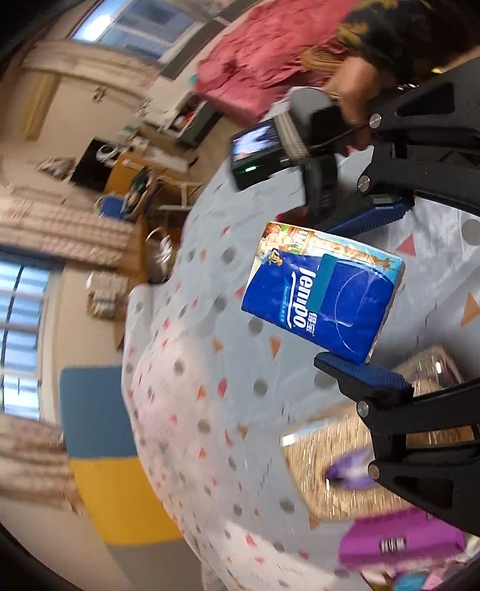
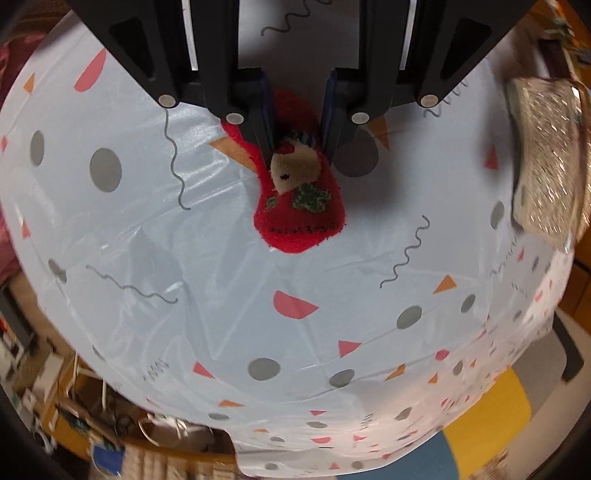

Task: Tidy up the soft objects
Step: 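Drop the Tempo pack into the gold tray with the left tool while the right holds the sock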

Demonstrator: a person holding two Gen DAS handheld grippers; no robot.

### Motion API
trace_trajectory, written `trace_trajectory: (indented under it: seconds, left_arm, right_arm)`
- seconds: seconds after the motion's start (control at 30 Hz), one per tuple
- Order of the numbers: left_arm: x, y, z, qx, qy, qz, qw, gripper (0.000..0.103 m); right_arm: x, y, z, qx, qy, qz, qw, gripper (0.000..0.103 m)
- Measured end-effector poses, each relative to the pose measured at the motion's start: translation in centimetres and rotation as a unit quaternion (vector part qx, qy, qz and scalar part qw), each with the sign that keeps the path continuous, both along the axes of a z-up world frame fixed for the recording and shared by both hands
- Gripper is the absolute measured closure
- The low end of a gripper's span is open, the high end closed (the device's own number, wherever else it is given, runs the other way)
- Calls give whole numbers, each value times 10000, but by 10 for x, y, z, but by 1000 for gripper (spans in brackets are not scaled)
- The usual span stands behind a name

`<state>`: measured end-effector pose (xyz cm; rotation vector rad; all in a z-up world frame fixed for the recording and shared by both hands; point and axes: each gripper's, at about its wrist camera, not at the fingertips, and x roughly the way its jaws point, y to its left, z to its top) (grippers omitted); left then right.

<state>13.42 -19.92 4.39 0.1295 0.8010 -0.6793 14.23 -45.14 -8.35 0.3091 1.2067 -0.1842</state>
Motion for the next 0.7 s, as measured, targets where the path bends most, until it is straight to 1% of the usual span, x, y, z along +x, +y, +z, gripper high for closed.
trace_trajectory:
  seconds: [0.17, 0.3, 0.33, 0.4, 0.47, 0.57, 0.7]
  left_arm:
    - [7, 38, 21, -94, -206, 479, 9986, 40]
    - [9, 75, 38, -174, -412, 934, 9946, 40]
    - [8, 81, 40, -177, -463, 1007, 9937, 40]
    - [6, 102, 49, -155, -658, 1279, 9895, 40]
    - [2, 119, 55, -154, -770, 1460, 9862, 40]
    - [-4, 152, 63, -99, -954, 1800, 9790, 40]
    - [-10, 189, 60, -57, -1010, 2150, 9714, 40]
  right_arm:
    - [6, 6, -5, -200, -2, 100, 9998, 80]
    - [10, 13, -10, -401, 5, 229, 9989, 79]
    - [13, 18, -12, -467, 3, 295, 9985, 78]
    - [13, 24, -13, -600, 3, 375, 9975, 77]
    - [14, 27, -14, -711, 3, 443, 9965, 77]
    - [15, 30, -16, -788, 1, 496, 9957, 77]
    - [12, 35, -17, -877, 1, 537, 9947, 77]
